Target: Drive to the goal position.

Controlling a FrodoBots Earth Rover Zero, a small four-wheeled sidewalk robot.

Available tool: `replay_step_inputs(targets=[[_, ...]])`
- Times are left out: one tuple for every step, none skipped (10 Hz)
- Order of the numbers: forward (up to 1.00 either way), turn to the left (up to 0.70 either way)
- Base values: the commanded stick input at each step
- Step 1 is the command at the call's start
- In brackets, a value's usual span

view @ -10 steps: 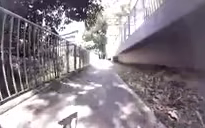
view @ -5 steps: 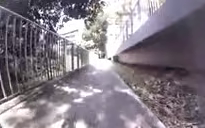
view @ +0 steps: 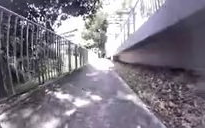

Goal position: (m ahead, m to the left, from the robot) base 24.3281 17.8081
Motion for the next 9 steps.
replay_step_inputs(targets=[[0.85,0.00],[0.85,0.00],[0.85,0.00],[0.85,0.00],[0.85,0.00],[0.85,0.00],[0.85,0.00],[0.85,0.00],[0.85,0.00]])
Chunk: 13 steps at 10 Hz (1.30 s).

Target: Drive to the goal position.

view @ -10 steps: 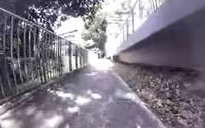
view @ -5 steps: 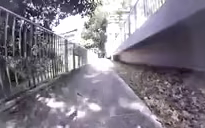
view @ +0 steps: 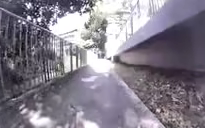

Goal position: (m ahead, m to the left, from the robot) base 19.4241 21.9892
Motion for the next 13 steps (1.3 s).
replay_step_inputs(targets=[[0.85,0.00],[0.85,0.00],[0.85,0.00],[0.85,0.00],[0.85,0.00],[0.85,0.00],[0.85,0.00],[0.85,0.00],[0.85,0.00],[0.85,0.00],[0.85,0.00],[0.85,0.00],[0.85,0.00]])
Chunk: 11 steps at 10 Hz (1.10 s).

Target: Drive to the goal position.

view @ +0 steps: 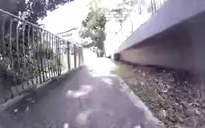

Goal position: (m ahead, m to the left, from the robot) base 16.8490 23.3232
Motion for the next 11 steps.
replay_step_inputs(targets=[[0.85,0.00],[0.85,0.00],[0.85,0.00],[0.85,0.00],[0.85,0.00],[0.85,0.00],[0.85,0.00],[0.85,0.00],[0.85,0.00],[0.85,0.00],[0.85,0.00]])
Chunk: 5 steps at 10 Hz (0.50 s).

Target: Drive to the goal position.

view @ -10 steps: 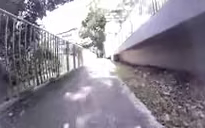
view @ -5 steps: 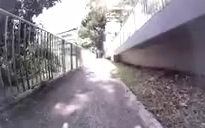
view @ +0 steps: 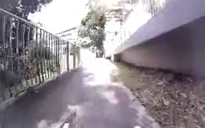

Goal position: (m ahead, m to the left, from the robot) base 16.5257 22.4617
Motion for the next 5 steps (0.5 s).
replay_step_inputs(targets=[[0.85,0.00],[0.85,0.00],[0.85,0.00],[0.85,0.00],[0.85,0.00]])
